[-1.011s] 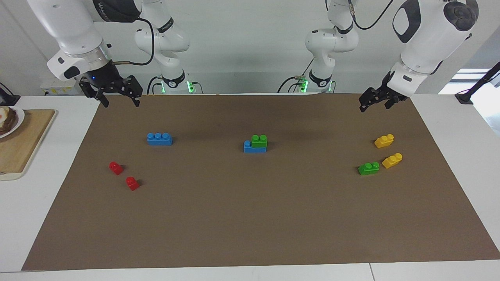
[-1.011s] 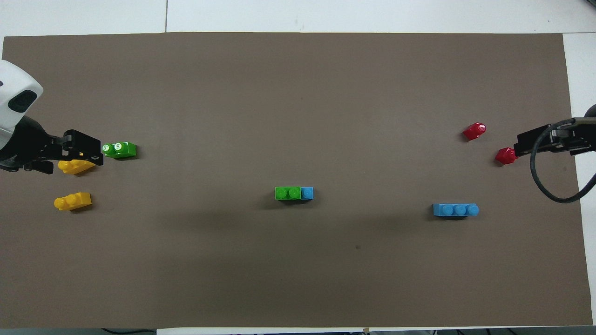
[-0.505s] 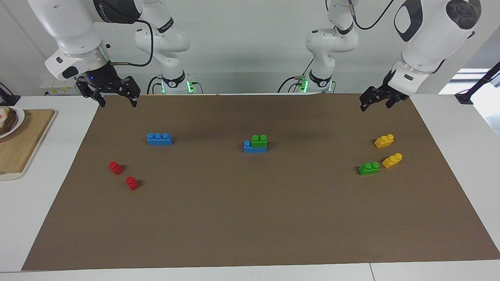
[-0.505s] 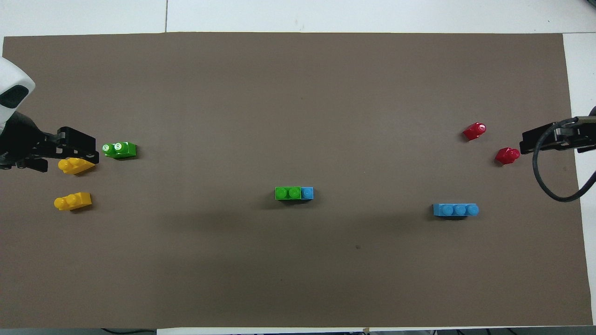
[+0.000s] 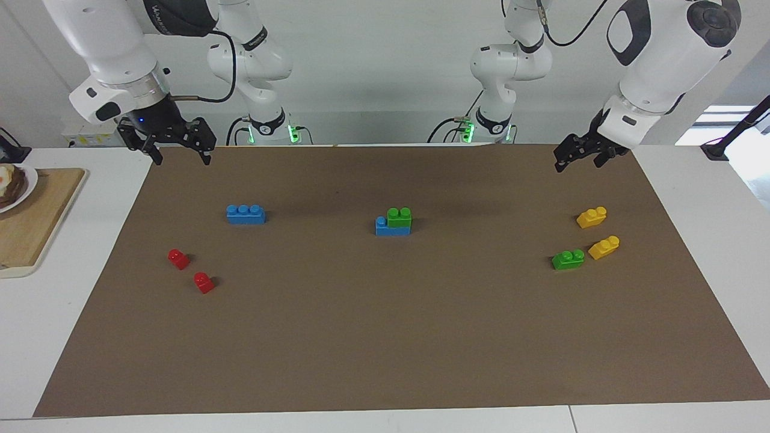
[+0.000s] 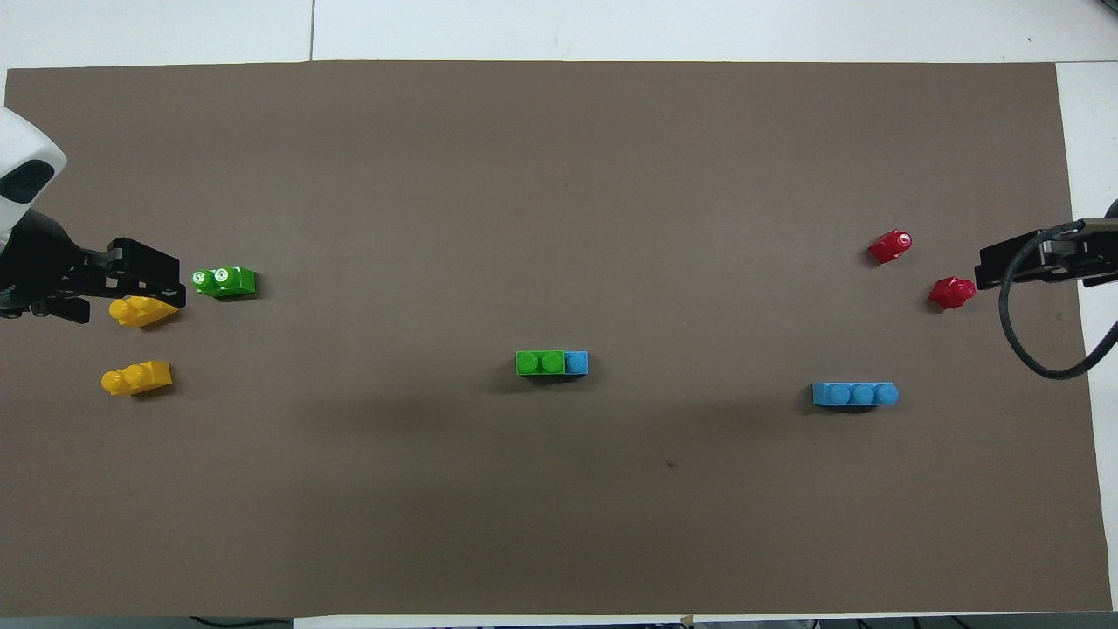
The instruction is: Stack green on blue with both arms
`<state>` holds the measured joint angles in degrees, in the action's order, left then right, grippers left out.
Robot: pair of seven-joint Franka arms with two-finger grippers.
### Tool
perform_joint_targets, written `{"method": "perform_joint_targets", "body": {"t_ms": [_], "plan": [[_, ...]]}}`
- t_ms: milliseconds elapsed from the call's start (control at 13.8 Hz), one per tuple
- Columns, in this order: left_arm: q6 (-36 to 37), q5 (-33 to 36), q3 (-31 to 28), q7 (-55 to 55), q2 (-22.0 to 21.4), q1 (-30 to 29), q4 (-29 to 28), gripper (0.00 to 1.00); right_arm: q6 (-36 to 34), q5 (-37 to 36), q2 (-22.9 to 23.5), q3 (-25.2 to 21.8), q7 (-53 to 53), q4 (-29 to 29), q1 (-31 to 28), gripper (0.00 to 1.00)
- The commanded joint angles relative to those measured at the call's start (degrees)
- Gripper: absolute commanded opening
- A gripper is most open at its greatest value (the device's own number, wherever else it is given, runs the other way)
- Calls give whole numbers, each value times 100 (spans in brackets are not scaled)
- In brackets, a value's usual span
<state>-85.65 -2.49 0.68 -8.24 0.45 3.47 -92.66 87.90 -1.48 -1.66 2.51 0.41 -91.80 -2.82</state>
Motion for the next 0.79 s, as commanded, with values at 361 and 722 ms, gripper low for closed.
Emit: {"method": "perform_joint_targets", "body": {"t_ms": [361,722], "plan": [[101,100,-6,24,-299,-13,11,100,43,-107,26,74,-33,40,-87,100],[-84,109,38,33,-256,-22,55,100,43,-107,26,83,-24,31,-87,100]]}}
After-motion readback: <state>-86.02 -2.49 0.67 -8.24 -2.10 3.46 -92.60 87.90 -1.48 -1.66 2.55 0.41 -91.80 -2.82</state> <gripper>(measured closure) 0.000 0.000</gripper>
